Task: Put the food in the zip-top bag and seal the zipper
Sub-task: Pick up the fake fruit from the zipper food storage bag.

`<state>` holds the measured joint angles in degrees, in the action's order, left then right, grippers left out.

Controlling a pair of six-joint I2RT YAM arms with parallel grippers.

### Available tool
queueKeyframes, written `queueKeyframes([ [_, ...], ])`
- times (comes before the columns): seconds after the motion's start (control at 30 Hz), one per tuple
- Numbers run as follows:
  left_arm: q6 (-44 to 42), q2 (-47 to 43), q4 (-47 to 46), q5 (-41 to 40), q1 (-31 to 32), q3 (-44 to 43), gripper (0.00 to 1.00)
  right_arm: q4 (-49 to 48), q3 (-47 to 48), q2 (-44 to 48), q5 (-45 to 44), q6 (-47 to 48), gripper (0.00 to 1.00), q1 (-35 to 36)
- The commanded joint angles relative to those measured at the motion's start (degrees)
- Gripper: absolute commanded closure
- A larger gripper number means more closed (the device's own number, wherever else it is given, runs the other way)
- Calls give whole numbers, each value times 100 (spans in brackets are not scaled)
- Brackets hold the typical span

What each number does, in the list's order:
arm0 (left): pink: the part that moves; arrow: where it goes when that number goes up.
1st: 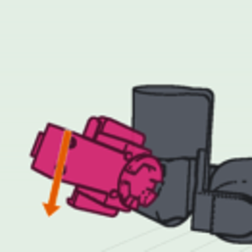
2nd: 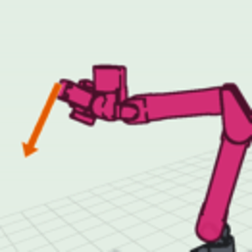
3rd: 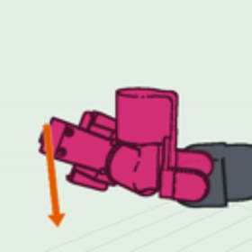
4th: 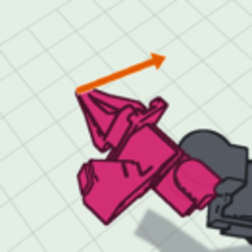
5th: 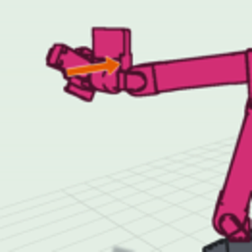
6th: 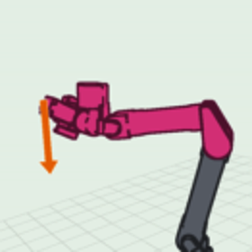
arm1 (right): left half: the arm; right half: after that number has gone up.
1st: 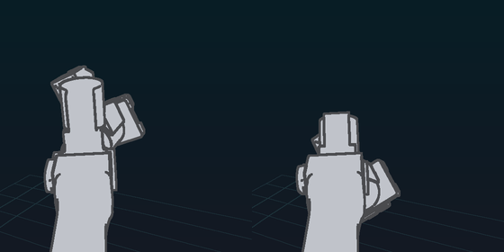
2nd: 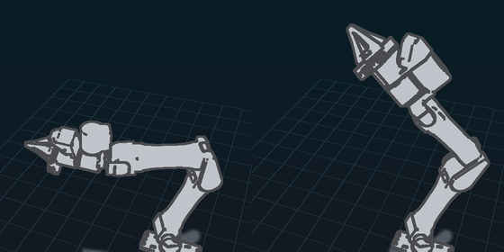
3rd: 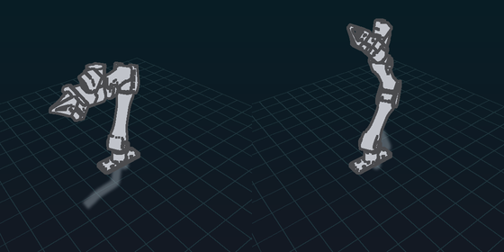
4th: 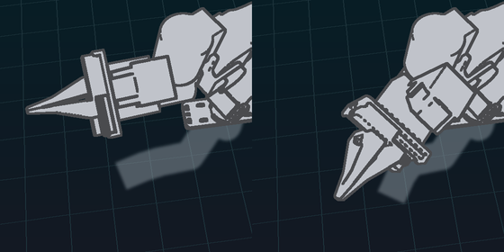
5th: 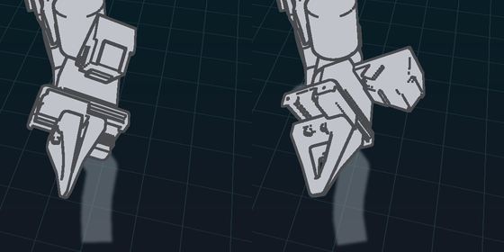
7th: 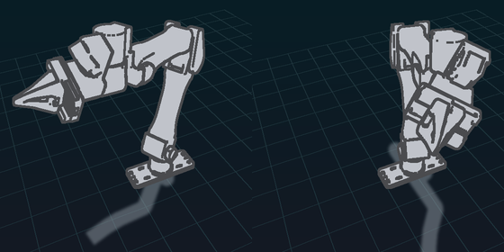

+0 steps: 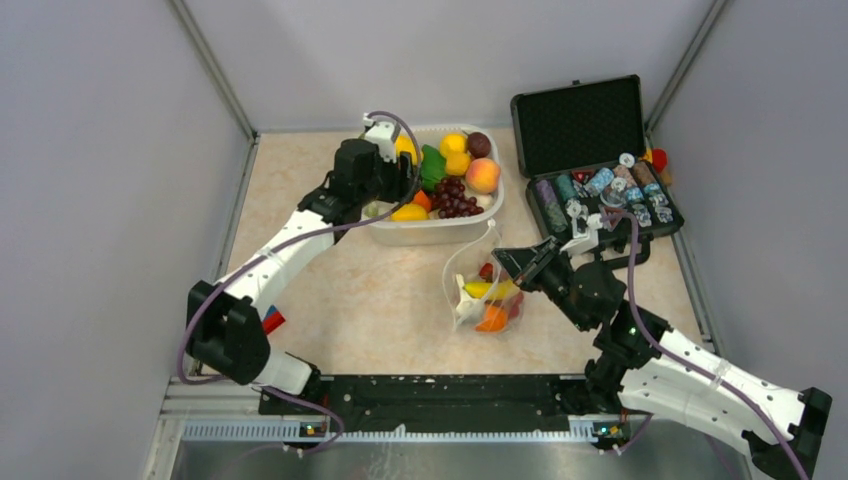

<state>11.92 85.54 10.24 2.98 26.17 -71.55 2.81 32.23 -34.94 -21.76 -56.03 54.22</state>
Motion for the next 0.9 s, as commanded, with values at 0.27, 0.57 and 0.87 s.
queueKeyframes([
  [0.27,481,-2044,-374,2407,43,1257,55,-431,-35,-96,-154,-48,100,41],
  [0.57,391,-3015,-433,3612,249,1981,55,-646,-19,-221,-128,66,100,42],
  [0.87,-197,-3001,-153,4158,983,1737,54,-921,229,-664,291,296,100,36],
])
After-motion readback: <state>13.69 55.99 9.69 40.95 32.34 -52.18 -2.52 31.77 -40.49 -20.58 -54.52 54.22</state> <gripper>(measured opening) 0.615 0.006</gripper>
